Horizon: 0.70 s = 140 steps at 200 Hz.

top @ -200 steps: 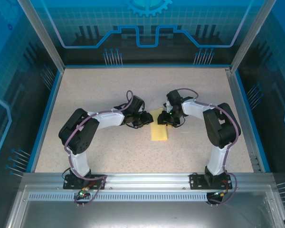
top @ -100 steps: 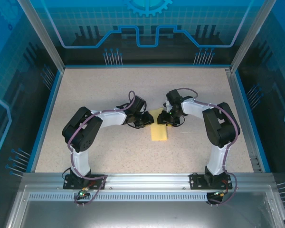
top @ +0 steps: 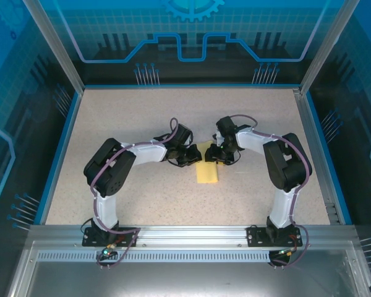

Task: Fold a paper plane with a square sheet of paper (pick it up from the middle)
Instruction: Hold the square sheet of paper at the center of the table.

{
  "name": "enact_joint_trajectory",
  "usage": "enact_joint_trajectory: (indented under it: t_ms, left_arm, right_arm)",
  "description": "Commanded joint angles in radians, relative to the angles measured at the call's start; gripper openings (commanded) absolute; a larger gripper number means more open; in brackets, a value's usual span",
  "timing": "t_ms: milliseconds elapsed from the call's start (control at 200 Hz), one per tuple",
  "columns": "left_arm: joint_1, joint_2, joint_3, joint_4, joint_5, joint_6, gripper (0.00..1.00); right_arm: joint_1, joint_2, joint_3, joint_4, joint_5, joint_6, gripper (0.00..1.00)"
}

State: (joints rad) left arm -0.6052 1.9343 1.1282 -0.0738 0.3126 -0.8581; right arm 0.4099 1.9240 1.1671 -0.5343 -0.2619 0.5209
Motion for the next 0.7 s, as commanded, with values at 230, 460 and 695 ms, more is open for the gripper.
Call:
enact_joint_trajectory:
  t_ms: [230,460,695]
  left_arm:
    - [-0.01,0.024,0.024,-0.039,0.012,0.019,0.1]
    - [-0.009,0.003,0.016,-0.041,0.007,0.022,0.09]
    - [-0.01,0.002,0.01,-0.05,-0.004,0.026,0.07]
  right_arm:
    - [0.041,0.186,-0.066,0.081,0.082,-0.002,0.48]
    - [0.05,0.201,-0.064,0.079,0.098,-0.004,0.48]
    - [0.053,0.213,-0.063,0.083,0.091,-0.004,0.5]
